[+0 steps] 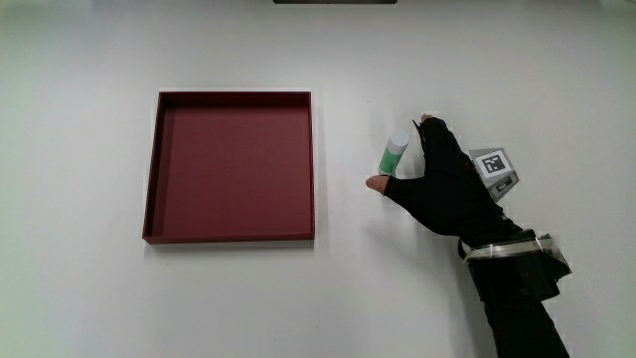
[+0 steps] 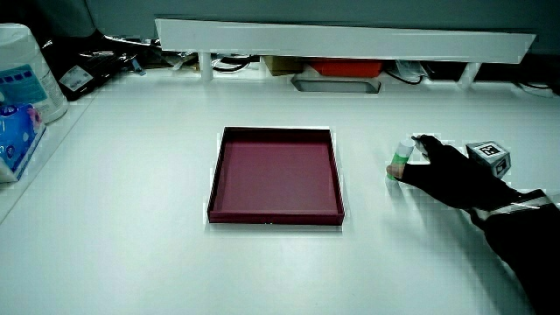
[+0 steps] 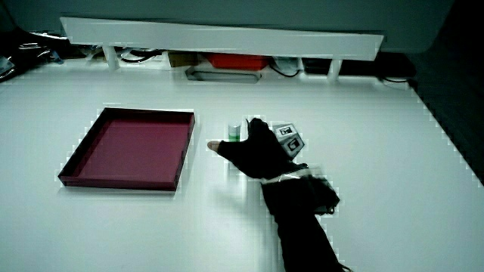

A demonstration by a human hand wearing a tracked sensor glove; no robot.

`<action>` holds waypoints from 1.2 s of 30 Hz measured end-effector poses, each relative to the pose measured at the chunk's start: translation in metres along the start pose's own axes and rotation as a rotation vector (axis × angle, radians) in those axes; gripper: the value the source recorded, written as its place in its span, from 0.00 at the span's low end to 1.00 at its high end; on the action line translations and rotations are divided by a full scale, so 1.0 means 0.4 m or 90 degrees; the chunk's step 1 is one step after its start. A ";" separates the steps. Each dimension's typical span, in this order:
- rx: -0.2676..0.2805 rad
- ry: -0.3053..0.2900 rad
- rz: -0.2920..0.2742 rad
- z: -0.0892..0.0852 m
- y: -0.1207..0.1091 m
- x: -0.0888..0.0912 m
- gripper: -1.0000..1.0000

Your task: Pick glue stick

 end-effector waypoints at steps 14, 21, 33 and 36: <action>0.097 0.087 0.049 -0.002 0.000 0.027 0.65; 0.136 0.117 0.059 -0.007 -0.003 0.049 0.76; 0.163 0.164 0.076 -0.011 -0.007 0.064 0.95; 0.164 0.156 0.078 -0.011 -0.007 0.065 1.00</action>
